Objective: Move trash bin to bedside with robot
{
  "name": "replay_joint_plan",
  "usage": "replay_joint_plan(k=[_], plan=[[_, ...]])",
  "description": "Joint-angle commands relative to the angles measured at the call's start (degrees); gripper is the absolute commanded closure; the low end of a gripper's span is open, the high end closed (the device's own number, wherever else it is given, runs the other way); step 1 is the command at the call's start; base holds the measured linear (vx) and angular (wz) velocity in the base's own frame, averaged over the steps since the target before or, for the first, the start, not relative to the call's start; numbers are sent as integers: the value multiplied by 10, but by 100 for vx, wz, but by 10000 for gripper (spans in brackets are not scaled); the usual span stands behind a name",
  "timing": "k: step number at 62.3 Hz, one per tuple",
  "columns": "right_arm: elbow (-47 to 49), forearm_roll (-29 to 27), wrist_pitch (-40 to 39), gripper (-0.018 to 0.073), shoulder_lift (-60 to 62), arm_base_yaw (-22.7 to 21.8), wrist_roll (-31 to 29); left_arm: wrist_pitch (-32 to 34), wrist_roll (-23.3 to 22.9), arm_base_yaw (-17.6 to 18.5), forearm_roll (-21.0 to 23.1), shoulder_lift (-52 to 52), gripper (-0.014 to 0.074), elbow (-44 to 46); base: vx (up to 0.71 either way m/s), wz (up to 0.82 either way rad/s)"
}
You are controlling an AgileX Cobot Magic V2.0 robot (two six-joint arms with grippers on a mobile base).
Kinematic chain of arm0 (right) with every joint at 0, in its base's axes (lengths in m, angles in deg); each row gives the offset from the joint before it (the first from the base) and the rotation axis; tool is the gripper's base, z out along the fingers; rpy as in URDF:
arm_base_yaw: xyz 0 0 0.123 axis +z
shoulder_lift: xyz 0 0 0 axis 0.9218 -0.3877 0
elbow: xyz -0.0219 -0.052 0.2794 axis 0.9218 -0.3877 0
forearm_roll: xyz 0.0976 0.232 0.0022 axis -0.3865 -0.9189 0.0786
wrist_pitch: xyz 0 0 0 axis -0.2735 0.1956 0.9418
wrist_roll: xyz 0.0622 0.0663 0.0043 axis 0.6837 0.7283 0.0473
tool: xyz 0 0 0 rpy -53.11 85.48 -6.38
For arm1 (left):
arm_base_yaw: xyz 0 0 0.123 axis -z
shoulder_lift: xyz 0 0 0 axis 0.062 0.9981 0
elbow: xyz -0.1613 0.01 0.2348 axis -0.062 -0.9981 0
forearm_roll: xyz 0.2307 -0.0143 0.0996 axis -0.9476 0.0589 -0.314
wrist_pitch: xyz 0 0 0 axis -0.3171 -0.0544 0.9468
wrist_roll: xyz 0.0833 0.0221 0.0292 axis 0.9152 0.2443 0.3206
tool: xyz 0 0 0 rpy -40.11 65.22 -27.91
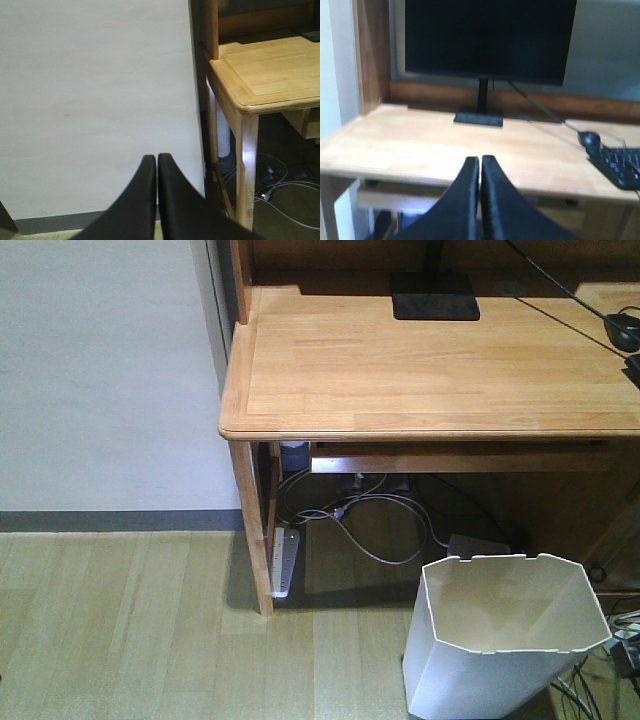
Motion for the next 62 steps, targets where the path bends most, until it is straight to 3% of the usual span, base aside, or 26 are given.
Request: replay_joint_plan(k=[1,18,35,53,62], plan=[[58,5,2,570,-49,-3,-1,42,-5,4,0,-6,602,-17,0,0],[164,2,108,570,-194,-3,45,42,-5,4,0,-6,602,-17,0,0],[193,-3,247,570,-252,-3,39,42,-5,4,0,-6,602,-17,0,0],[193,20,248,564,-252,-3,14,42,-5,4,0,-6,602,-17,0,0],[193,20,246,521,-252,-3,42,42,-5,4,0,-6,602,-17,0,0]])
